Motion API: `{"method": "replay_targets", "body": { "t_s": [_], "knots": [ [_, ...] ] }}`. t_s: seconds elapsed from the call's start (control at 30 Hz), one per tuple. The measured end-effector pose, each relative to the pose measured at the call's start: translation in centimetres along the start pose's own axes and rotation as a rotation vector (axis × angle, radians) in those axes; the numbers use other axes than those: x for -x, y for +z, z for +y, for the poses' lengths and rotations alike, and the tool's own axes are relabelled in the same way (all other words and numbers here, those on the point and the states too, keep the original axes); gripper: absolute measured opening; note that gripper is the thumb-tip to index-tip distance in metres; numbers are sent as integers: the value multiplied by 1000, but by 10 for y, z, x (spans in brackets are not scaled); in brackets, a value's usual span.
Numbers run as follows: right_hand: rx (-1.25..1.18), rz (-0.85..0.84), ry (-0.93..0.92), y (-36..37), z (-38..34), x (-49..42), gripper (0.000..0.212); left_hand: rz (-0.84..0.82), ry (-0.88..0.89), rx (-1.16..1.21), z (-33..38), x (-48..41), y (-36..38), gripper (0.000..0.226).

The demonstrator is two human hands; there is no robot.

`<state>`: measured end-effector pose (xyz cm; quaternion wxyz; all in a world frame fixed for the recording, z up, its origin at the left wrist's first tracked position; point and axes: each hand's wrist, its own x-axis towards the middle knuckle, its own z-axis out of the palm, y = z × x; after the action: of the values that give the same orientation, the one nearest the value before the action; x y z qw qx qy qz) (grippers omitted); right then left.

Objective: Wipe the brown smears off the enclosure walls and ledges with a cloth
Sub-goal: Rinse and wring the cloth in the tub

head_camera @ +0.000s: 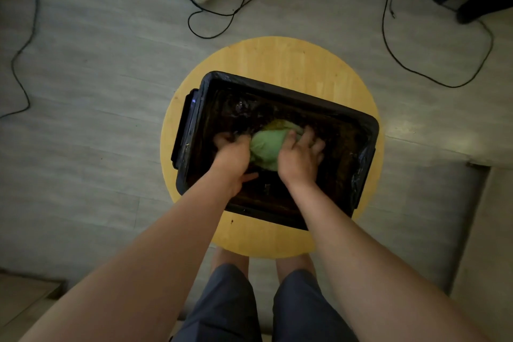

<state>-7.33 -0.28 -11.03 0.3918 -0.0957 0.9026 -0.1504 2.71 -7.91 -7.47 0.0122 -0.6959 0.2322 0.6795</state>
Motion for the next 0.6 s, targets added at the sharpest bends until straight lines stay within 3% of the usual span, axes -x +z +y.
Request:
{"method": "replay_targets", "body": {
  "t_s": [0.07,0.13,0.23,0.37,0.43,0.5,0.57,0.6],
  "knots": [
    [-19,-175,35,9,-4,7,50,-38,1,-72,3,0,5,47],
    [-52,-273,-117,11,-6,18,39,-103,-92,-13,6,-1,9,55],
    [-8,-106,-468,1,-10,43,23,-196,-159,104,12,-2,7,42],
    [-37,-38,-763,-10,-24,70,39,-231,0,26,12,-5,7,35],
    [-17,19,-799,-6,-24,67,44,-209,64,-3,11,0,9,27],
    [29,125,-807,-2,-21,54,44,-149,105,-243,14,10,13,24],
    [164,241,-833,0,-16,34,46,-224,-16,-34,13,17,10,24],
    [251,290,-826,0,-13,23,48,-274,5,74,11,15,7,23]
  ]
}}
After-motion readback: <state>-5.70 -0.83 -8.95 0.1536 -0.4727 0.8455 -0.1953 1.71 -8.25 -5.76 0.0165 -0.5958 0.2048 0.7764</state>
